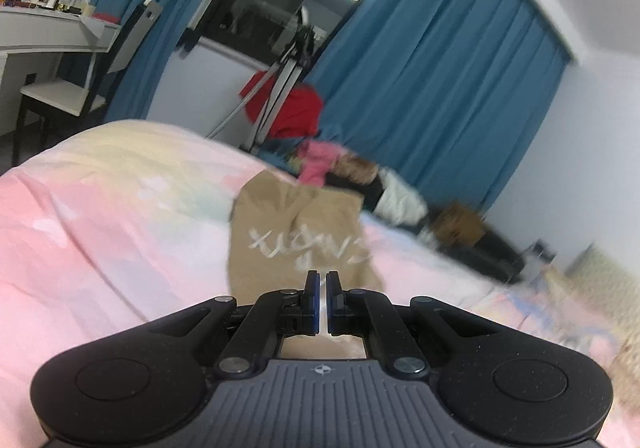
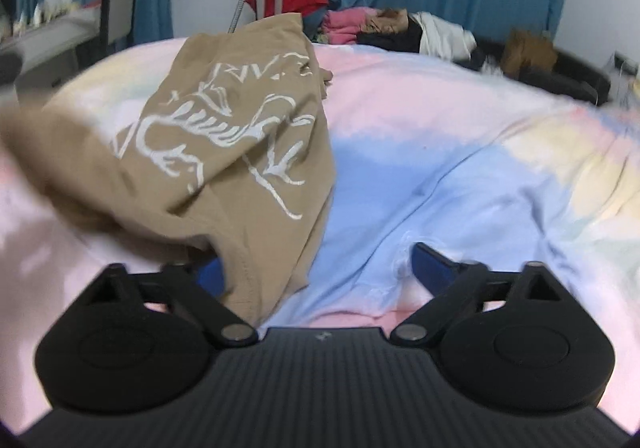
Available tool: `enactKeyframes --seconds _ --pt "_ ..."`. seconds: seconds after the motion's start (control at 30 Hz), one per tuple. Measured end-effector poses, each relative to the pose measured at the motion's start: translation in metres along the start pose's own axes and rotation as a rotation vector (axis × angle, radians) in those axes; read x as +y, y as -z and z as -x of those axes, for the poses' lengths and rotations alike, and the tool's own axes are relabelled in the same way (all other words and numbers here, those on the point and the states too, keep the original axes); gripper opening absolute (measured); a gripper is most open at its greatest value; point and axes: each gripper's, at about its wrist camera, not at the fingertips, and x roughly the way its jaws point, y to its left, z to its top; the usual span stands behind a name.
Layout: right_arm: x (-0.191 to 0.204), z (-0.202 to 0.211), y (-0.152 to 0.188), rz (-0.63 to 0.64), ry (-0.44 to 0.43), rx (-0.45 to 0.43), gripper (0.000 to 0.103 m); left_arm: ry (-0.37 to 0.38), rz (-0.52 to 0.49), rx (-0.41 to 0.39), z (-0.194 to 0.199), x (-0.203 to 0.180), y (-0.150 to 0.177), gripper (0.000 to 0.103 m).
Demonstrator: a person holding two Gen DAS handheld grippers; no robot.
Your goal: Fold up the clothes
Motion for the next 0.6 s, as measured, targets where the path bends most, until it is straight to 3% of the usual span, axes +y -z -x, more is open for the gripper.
enactKeyframes --seconds 0.13,0.23,0.3,0.43,0.53,0.6 --pt "-0.008 0.002 -0.008 -0.068 -0.062 -0.033 0.079 -0.032 -0.149 0.078 -0.006 -0.009 0.006 0.006" --pt "-0.012 0.003 -0.011 -0.095 -0.116 -0.038 0.079 0.005 -0.293 0.126 -0.004 -0.022 0.012 0.018" --pt "-0.019 0.003 -0.015 -0.139 -0.166 -0.023 0.079 0.035 -0.454 0.139 0.0 -0.041 0.025 0.034" --pt "-0.038 0.0 -0.018 -0.279 -0.248 0.013 0.079 0.073 -0.767 0.135 0.006 -0.08 0.069 0.054" --pt "-0.052 -0.009 -0.015 -0.381 -0.301 0.066 0.079 0.01 -0.94 0.141 -0.008 -0.096 0.109 0.059" --pt "-0.059 -0.014 -0.012 -0.43 -0.313 0.091 0.08 -0.114 -1.033 0.12 -0.024 -0.101 0.129 0.06"
